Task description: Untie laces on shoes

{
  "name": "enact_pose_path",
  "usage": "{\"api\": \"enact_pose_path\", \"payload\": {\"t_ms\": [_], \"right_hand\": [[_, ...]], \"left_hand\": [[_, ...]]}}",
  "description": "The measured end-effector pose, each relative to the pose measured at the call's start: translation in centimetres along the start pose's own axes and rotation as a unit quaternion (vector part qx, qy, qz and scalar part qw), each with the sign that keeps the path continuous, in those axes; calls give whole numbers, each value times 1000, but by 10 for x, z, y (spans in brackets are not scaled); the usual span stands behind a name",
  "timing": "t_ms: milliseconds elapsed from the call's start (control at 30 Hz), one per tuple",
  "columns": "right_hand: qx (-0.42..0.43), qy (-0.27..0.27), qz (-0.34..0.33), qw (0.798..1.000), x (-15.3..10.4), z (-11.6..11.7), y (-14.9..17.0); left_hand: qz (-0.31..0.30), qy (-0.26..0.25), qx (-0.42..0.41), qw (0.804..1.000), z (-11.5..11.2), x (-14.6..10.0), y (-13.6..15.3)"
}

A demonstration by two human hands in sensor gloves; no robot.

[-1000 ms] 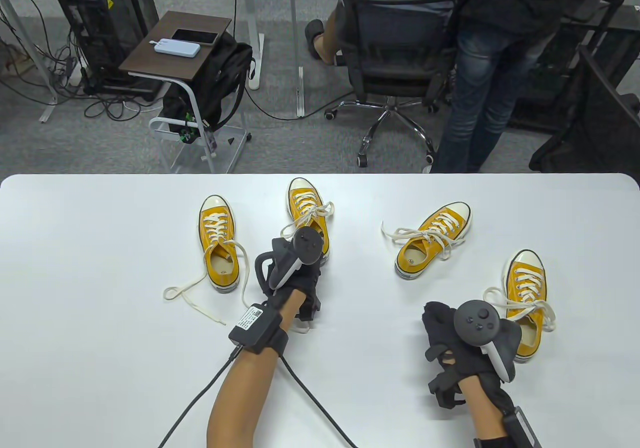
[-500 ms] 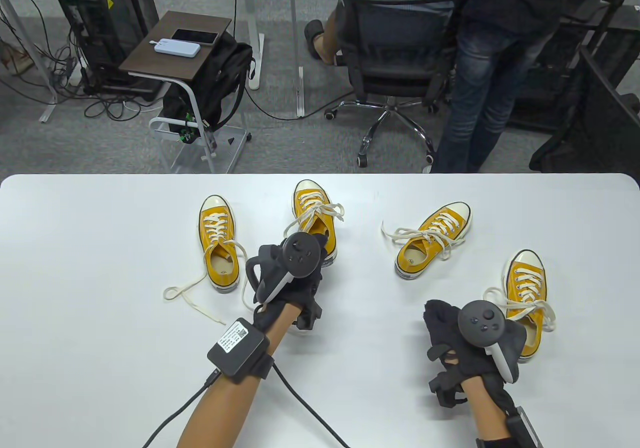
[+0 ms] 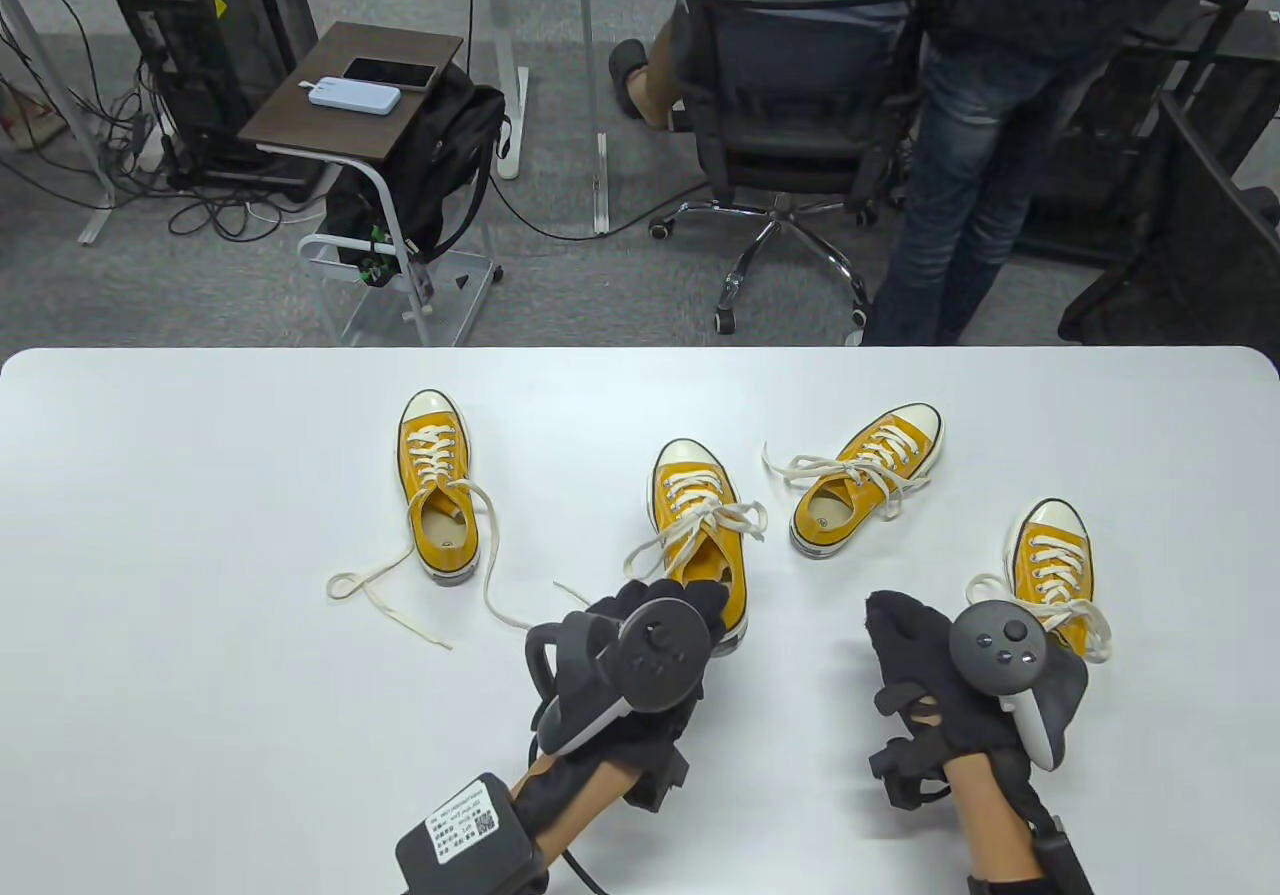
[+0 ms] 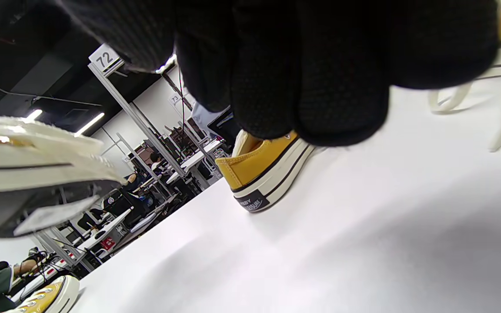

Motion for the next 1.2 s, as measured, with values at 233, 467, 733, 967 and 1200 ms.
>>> {"api": "enact_pose_path", "payload": {"t_ms": [233, 467, 733, 967, 1200], "right_hand": [[21, 1, 1, 1000, 1, -5, 2], [31, -2, 0, 1000, 1, -7, 1], [29, -11, -2, 1000, 1, -3, 1], [22, -15, -1, 1000, 0, -1, 1], [13, -23, -1, 1000, 0, 3, 0]], "left_hand": [[-29, 31, 8, 999, -37, -25, -34], [-44, 51, 21, 998, -72, -42, -46], [-77, 95, 75, 990, -108, -61, -52], [-83, 126, 64, 987, -128, -66, -51], [-70, 154, 28, 985, -123, -66, -45]]}}
Point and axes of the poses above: the tracker on the back of each hand, its own y axis roughly to the little-finger side, its own x axis roughly from the wrist to the fingertips, z = x × y, the point moved 2 cm from there along x, roughly from the wrist to the fingertips, and after that the axes turned 15 degrees about x, right-handed, at the moved point
